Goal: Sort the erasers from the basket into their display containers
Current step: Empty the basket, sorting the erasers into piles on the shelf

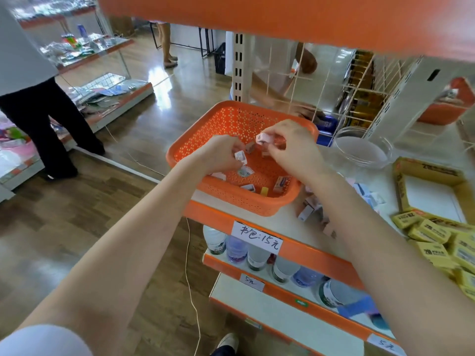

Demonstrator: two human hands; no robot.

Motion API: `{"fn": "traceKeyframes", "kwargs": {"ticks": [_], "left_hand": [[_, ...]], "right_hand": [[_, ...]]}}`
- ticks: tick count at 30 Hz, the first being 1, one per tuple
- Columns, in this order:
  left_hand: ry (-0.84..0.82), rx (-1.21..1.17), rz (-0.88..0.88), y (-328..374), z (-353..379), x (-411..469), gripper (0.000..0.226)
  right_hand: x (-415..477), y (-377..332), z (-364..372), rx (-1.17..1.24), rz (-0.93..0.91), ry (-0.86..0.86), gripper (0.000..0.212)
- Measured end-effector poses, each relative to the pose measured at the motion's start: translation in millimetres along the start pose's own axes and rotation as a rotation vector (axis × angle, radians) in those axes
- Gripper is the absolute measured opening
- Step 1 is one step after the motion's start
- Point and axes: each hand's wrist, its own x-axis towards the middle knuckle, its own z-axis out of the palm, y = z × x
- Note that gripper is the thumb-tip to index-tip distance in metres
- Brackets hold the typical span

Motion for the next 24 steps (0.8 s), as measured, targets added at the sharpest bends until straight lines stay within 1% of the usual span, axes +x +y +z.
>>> {"fn": "traceKeyframes", "kwargs": {"ticks": [3, 6, 9, 11, 13, 15, 17, 18, 21, 24], "left_hand": [[0.057, -0.128, 0.058, 14.8, -2.8, -8.4, 0.040], [0.190, -0.214, 0.147, 42.2, -2.3, -10.8, 0.042], [0.305, -0.275, 0.244, 76.1, 3.6, -7.8, 0.038], [0.321, -0.256, 0.354, 97.7, 9.9, -4.7, 0.033], [0.261, -0.168, 0.456, 117.0, 17.4, 0.0, 0.036], [0.179, -0.003, 0.538, 132.8, 26.3, 7.5, 0.041], [0.094, 0.156, 0.560, 142.9, 35.9, 14.4, 0.047], [0.060, 0.198, 0.552, 145.7, 39.8, 16.4, 0.048], [-0.021, 0.230, 0.525, 148.0, 48.5, 20.3, 0.048], [-0.064, 0.224, 0.546, 145.5, 52.3, 20.6, 0.046]], "right_hand": [[-15.0, 4.3, -24.7, 0.036, 0.019, 0.104, 0.019], [-31.2, 18.9, -52.9, 0.095, 0.088, 0.158, 0.020], [-48.3, 41.3, -78.5, 0.102, 0.201, 0.186, 0.020], [-63.5, 53.7, -90.2, 0.079, 0.272, 0.158, 0.019], [-81.2, 63.9, -95.7, -0.024, 0.320, 0.100, 0.023], [-97.3, 74.7, -97.3, -0.124, 0.325, 0.065, 0.028], [-110.3, 82.6, -97.3, -0.108, 0.354, 0.028, 0.026], [-115.4, 85.4, -96.1, -0.080, 0.380, 0.006, 0.024], [-125.1, 92.8, -89.9, -0.041, 0.400, -0.071, 0.021], [-126.1, 93.9, -88.2, 0.005, 0.393, -0.103, 0.025]]}}
